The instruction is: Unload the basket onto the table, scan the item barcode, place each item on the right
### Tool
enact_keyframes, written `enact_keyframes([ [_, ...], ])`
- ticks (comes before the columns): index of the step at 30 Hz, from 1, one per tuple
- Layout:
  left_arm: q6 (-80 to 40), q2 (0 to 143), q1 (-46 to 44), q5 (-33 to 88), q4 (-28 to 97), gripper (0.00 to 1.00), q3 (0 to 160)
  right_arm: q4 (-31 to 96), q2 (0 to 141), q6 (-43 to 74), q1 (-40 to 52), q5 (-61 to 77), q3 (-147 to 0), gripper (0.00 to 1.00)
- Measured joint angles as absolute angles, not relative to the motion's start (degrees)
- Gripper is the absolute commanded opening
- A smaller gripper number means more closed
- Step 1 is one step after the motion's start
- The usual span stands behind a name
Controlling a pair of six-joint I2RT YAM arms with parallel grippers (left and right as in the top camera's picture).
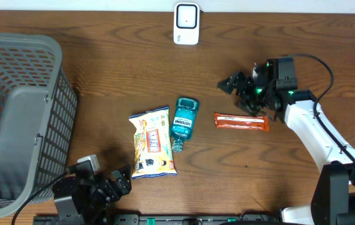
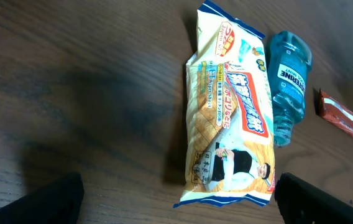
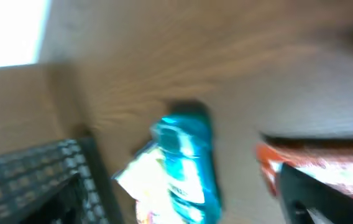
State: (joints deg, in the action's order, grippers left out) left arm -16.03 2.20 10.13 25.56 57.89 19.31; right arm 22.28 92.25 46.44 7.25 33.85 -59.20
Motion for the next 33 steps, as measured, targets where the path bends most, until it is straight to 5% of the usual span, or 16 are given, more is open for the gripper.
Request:
enact_keyframes([
  [5,-16.01,2.2,10.13,25.56,57.89,0.98,19.31,26.17,92.25,50.96,7.25,37.19,-62.5,0.75],
  [17,-16.01,2.2,10.13,25.58,57.89,0.98,19.31,68.69,100.49,56.58,7.38,19.88,-93.01,0.64],
  [33,-16.01,2.2,10.13,25.58,57.89,0.99,19.31,74.35,123.94,58.39,5.69,15.51,-93.91,0.56],
])
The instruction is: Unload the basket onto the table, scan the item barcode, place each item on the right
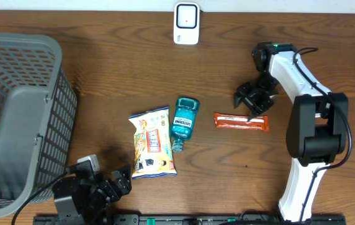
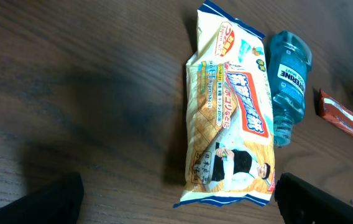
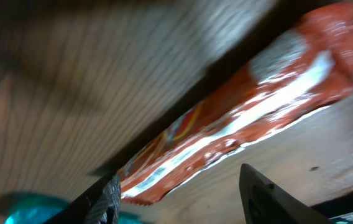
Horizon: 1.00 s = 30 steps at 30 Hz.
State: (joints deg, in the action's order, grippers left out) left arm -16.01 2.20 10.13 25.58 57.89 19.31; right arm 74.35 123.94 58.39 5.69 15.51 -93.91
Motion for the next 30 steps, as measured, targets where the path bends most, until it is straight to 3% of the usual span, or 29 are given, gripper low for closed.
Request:
enact_keyframes([
  [14,-16.01,2.2,10.13,25.56,57.89,0.98,19.31,76.03,124.31,61.73,3.68,8.69,-93.91,0.64],
  [30,-16.03,2.2,10.13,25.56,57.89,0.98,19.31,78.0,130.63,62.33,5.98,11.77,-95.72,0.55],
])
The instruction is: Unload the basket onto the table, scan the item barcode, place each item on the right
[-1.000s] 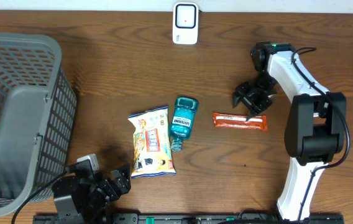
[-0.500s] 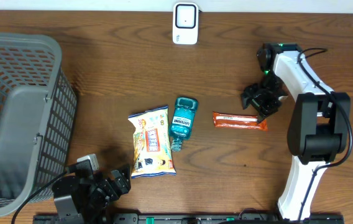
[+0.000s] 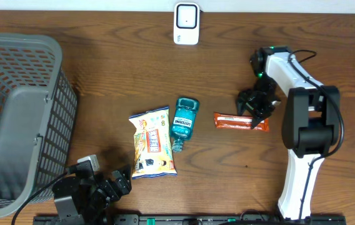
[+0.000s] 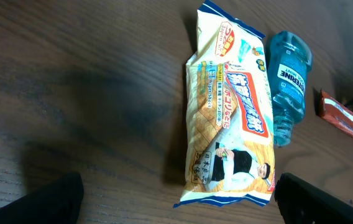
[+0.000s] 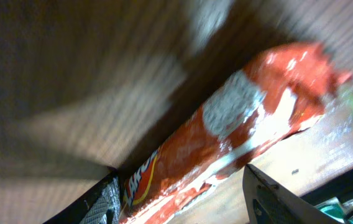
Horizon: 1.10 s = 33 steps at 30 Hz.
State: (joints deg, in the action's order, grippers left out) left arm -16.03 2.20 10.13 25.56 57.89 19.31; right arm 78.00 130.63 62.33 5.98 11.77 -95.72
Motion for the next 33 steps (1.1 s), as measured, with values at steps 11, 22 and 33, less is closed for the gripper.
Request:
enact_keyframes([
  [11,-16.01,2.2,10.13,25.56,57.89,0.98,19.31,82.87,135.46,64.14,10.26,11.16,-97.45,0.01],
  [22,-16.01,2.2,10.13,25.58,57.89,0.98,19.31,78.0,130.89,66.17,10.46,5.69,-95.79,0.01],
  [33,-16.01,2.2,10.13,25.58,57.89,0.98,19.31,62.24,109.49,66.87,12.38,-4.8,-94.74,0.01],
])
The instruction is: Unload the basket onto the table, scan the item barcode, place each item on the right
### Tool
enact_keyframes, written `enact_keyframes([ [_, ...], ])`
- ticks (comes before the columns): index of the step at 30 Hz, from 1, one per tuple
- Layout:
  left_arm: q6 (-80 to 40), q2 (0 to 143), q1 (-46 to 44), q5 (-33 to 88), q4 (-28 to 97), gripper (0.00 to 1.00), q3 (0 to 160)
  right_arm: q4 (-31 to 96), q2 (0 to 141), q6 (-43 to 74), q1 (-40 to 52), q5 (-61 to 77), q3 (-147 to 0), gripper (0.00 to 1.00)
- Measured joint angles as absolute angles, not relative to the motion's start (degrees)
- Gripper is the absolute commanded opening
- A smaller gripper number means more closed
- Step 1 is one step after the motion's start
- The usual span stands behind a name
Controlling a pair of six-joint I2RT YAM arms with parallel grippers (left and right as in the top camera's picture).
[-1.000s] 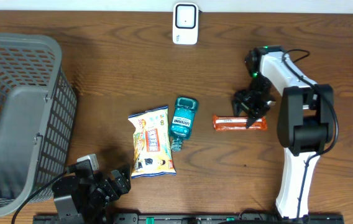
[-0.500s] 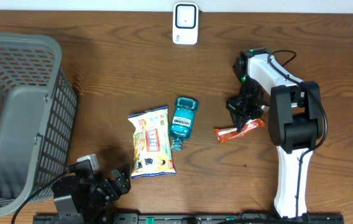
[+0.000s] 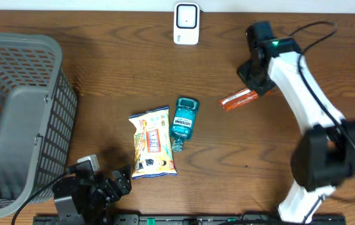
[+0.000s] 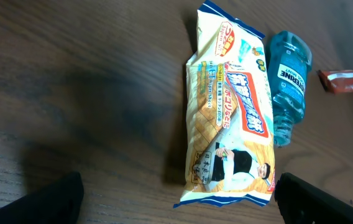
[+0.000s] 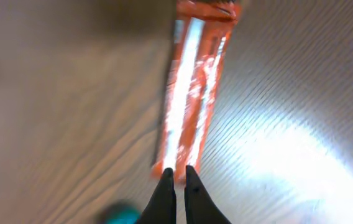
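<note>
An orange snack bar (image 3: 239,100) hangs tilted just above the table, and my right gripper (image 3: 253,89) is shut on its right end. In the right wrist view the bar (image 5: 195,81) stretches away from the closed right gripper (image 5: 178,172). The white scanner (image 3: 186,24) stands at the table's far edge, up and to the left of the bar. My left gripper (image 3: 112,187) rests open at the near left edge. In its own view the left gripper (image 4: 176,208) holds nothing, and the bar (image 4: 344,81) shows at the far right.
A yellow snack bag (image 3: 152,142) and a teal mouthwash bottle (image 3: 183,122) lie side by side mid-table, left of the bar. A grey mesh basket (image 3: 15,119) fills the left side. Small packets lie at the right edge.
My right gripper was open over the bar's right end as it lay flat. Now it is shut on that end and the bar is up, tilted, nearer the scanner. Left arm unchanged.
At first my right gripper hovered open above and right of the bar lying on the table. It then stood closer over the bar's right end, then down at that end. Now it is shut on the bar, which is raised off the table.
</note>
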State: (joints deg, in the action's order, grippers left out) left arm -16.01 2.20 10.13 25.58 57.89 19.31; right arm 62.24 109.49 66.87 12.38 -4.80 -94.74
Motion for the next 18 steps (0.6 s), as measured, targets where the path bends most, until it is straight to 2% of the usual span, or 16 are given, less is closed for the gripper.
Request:
enact_keyframes([
  [2,-16.01,2.2,10.13,25.56,57.89,0.98,19.31,62.3,106.3,67.24,13.37,-5.23,-94.76,0.02],
  [3,-16.01,2.2,10.13,25.56,57.89,0.98,19.31,62.3,104.84,67.29,13.93,-5.56,-94.76,0.1],
  [4,-16.01,2.2,10.13,25.56,57.89,0.99,19.31,62.3,104.05,67.29,14.37,-5.89,-94.76,0.26],
  [5,-16.01,2.2,10.13,25.56,57.89,0.98,19.31,62.35,103.46,67.29,14.87,-6.24,-94.76,0.48],
  [6,-16.01,2.2,10.13,25.56,57.89,0.98,19.31,62.41,103.33,67.44,15.2,-6.55,-94.76,0.6],
  [8,-16.01,2.2,10.13,25.56,57.89,0.99,19.31,62.7,103.9,67.09,15.35,-6.74,-94.74,0.61],
  [11,-16.03,2.2,10.13,25.56,57.89,0.99,19.31,62.76,106.65,66.04,14.74,-6.98,-94.7,0.51],
  [14,-16.01,2.2,10.13,25.56,57.89,0.98,19.31,59.81,111.48,64.12,13.56,-6.85,-94.63,0.45],
  [18,-16.01,2.2,10.13,25.56,57.89,0.98,19.31,55.92,119.63,62.04,11.22,-4.6,-94.3,0.44],
])
